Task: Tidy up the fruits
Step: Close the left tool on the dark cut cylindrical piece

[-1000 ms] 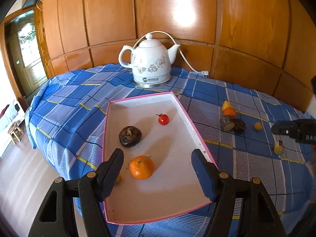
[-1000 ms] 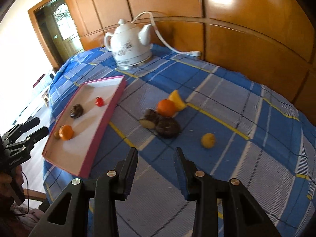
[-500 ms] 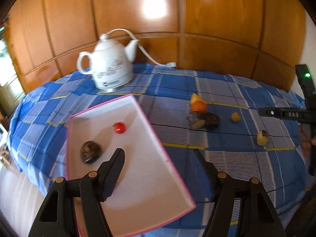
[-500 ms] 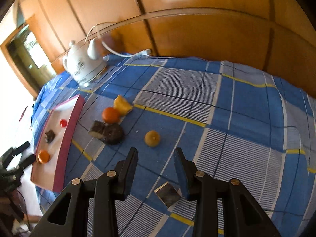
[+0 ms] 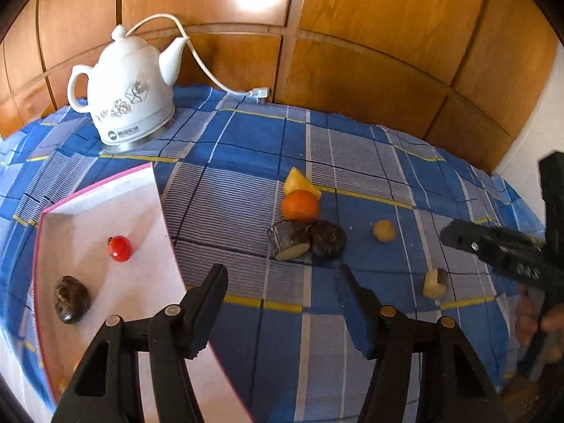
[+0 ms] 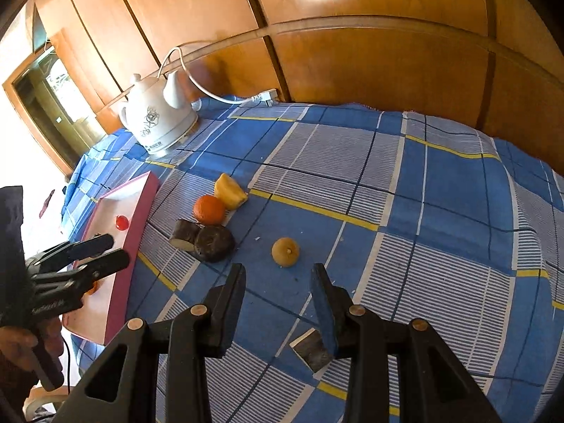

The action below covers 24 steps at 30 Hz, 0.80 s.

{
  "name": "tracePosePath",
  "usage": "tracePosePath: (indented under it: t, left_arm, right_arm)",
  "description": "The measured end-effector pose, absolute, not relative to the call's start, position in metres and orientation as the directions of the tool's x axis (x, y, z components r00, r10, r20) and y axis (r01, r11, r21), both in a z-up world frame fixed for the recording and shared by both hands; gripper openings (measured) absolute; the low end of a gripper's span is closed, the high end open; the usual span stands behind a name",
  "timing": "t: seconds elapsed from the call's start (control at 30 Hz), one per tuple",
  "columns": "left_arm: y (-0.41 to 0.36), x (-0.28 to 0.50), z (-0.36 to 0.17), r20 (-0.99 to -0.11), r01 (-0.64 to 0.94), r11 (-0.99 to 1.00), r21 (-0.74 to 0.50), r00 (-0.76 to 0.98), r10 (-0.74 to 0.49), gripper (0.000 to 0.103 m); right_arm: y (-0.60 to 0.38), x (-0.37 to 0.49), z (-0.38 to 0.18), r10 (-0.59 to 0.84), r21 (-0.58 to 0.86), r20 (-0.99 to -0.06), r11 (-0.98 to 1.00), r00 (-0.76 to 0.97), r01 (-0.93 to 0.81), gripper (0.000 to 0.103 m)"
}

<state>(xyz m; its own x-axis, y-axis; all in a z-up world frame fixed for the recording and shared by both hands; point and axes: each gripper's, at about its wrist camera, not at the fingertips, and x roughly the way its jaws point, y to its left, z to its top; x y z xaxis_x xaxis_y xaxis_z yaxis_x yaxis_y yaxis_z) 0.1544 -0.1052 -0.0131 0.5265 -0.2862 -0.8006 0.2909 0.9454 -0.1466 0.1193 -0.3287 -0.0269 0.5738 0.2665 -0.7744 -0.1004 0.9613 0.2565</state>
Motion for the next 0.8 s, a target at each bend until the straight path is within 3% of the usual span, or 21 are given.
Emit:
tracePosePath:
  t: [0.37,0.6,0.8]
  left_arm:
    - [-0.107,0.192,-0.035,-0.818,0.209,0.945,-0.252,0.476,-0.324,0.062]
    - [-0.105,0.212,-0.045,-0.818,0.149,0.928,-0.343,0.438,-0.373,0.064]
    - [-0.115,0.224,-0.058,-0.84,0.157,0.924,-0.349,0.385,-0.382,0.064]
  right_arm:
    - [-0.368,0.122,-0.02,0.243,0.343,-0.749,0.938,0.617,0.047,0.038]
    - [-0.363,0.125,-0.023,0.247,0.334,-0.764,0.942,0.597,0.038,0.038]
    - [-0.361,0.125,-0.024,0.251,0.331,-0.767,0.943,0.59,0.029,0.038]
